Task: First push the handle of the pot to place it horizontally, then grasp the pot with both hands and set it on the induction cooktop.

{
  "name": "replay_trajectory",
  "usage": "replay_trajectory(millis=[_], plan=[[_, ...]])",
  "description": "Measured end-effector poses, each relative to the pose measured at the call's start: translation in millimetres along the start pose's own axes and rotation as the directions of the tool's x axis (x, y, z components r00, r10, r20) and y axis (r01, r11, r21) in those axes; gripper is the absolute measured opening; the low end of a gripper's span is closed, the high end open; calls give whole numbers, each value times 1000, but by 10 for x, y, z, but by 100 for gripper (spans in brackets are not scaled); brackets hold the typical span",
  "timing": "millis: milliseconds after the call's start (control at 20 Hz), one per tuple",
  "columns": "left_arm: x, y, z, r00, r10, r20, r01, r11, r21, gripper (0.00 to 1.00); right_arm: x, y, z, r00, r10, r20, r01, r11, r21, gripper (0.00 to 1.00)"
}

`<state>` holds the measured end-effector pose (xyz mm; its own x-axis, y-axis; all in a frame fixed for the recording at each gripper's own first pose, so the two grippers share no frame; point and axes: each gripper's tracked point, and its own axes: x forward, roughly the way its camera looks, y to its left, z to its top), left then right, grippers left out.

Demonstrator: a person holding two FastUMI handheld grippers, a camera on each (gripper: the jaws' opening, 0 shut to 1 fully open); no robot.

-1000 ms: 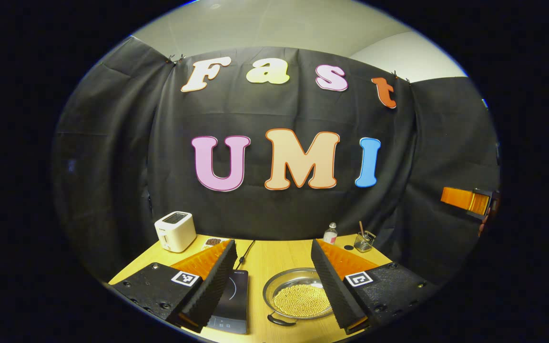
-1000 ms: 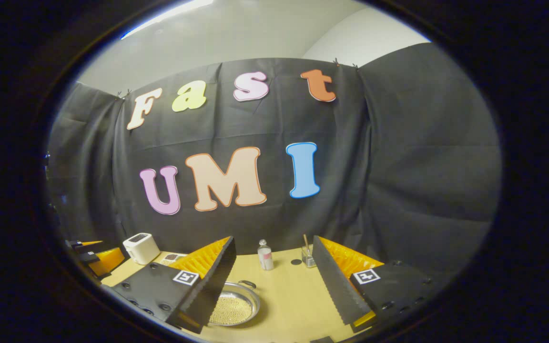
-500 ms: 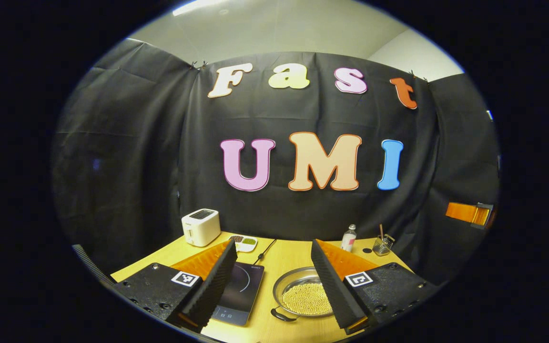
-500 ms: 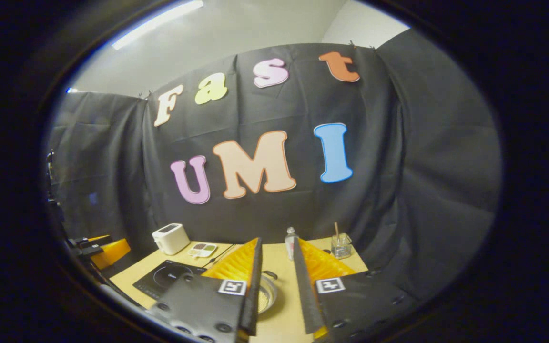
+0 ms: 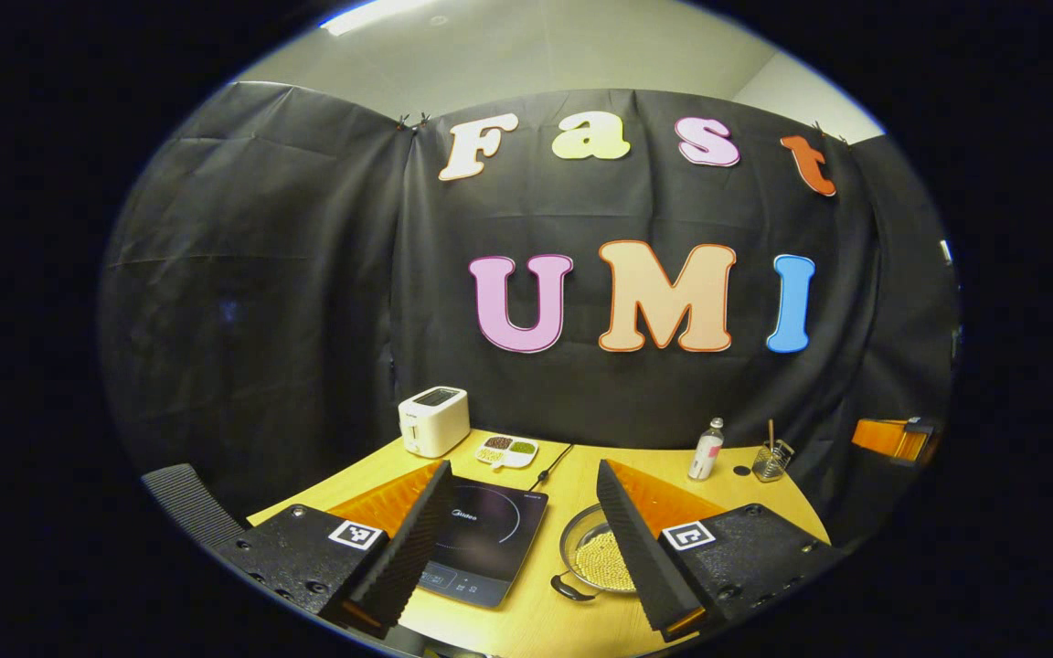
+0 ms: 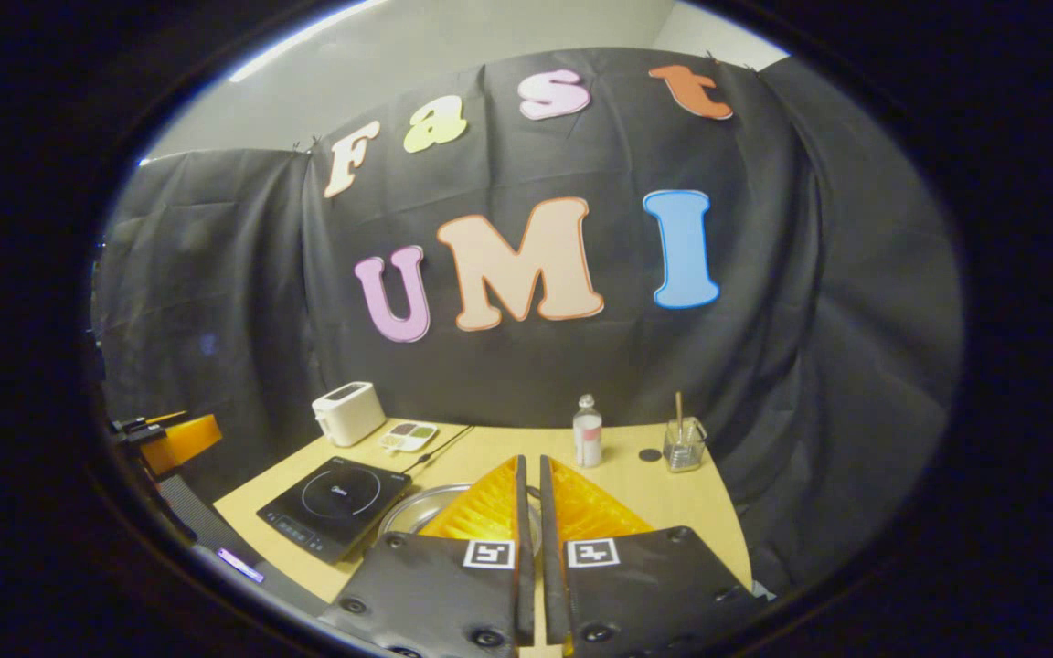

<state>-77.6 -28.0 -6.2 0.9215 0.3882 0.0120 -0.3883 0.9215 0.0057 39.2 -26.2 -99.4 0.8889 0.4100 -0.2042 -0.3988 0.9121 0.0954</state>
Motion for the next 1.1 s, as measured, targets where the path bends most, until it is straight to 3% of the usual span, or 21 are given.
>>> replay_trajectory(millis=[100,300,600,750,1100], plan=[[26,46,-40,1000,9,-12,-9,1000,-3,92,59,71,-234,998,16,-63,-15,1000,2,7],[140,187,-107,1000,16,-27,-17,1000,-7,96,168,264,-705,984,36,-176,-35,999,6,7],[474,512,-212,999,2,-48,-4,999,-35,92,291,400,-1320,946,-14,-324,10,1000,-14,7],[678,690,-254,998,-14,-61,11,999,-51,96,303,536,-1749,892,-37,-451,34,999,-14,7],[1094,1101,-394,993,-41,-107,36,998,-46,96,247,850,-2571,719,-73,-691,84,996,-18,7]])
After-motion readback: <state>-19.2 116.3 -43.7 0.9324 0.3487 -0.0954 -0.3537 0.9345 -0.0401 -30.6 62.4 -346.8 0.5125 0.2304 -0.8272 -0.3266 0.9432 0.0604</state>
